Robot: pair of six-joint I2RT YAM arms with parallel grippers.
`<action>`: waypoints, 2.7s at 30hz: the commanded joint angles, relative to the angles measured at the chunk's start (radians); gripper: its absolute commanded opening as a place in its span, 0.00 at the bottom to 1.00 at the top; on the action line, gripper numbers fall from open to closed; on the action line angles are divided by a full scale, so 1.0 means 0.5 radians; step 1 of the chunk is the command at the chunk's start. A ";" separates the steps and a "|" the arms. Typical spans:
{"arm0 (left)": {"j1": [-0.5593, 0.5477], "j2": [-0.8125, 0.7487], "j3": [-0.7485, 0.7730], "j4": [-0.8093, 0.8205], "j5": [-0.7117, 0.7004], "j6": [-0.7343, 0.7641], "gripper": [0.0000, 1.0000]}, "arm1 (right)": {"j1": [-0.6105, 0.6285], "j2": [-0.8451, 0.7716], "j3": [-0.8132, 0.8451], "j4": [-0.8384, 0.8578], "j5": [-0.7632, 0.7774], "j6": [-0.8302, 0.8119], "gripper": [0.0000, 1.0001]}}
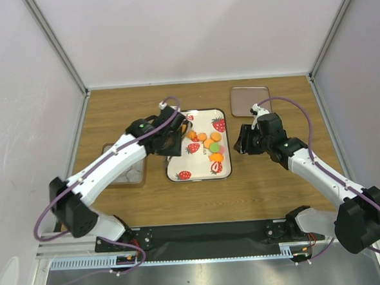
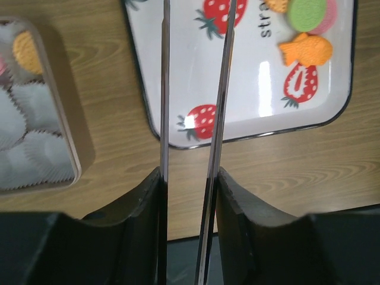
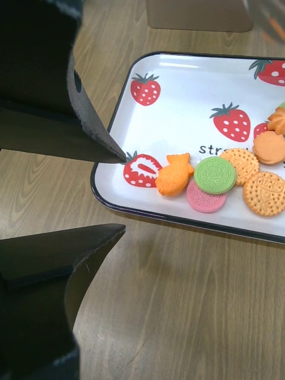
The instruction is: Pack the cookies
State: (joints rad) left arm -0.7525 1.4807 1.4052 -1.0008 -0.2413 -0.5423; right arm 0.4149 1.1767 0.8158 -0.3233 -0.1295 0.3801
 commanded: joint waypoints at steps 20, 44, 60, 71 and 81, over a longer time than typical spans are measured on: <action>0.955 -1.148 -0.899 -0.315 0.105 -0.063 0.43 | 0.020 0.046 0.034 0.061 -0.100 -0.018 0.51; 1.281 -1.145 -1.068 -0.161 0.185 0.069 0.49 | 0.023 0.027 0.031 0.061 -0.109 -0.018 0.51; 0.709 -0.977 -0.513 -0.235 0.056 -0.047 0.50 | 0.023 0.043 0.040 0.048 -0.045 -0.024 0.51; 0.029 -0.121 -0.178 0.078 -0.088 -0.035 0.51 | 0.020 0.043 0.050 0.015 0.044 -0.042 0.51; -0.051 0.376 0.128 0.164 -0.097 0.100 0.51 | 0.023 0.043 0.050 0.015 0.057 -0.045 0.51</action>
State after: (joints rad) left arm -0.7727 1.6505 1.3994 -0.9485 -0.2569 -0.5266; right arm 0.4225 1.1999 0.8158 -0.3260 -0.1169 0.3794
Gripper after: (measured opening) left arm 0.515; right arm 0.509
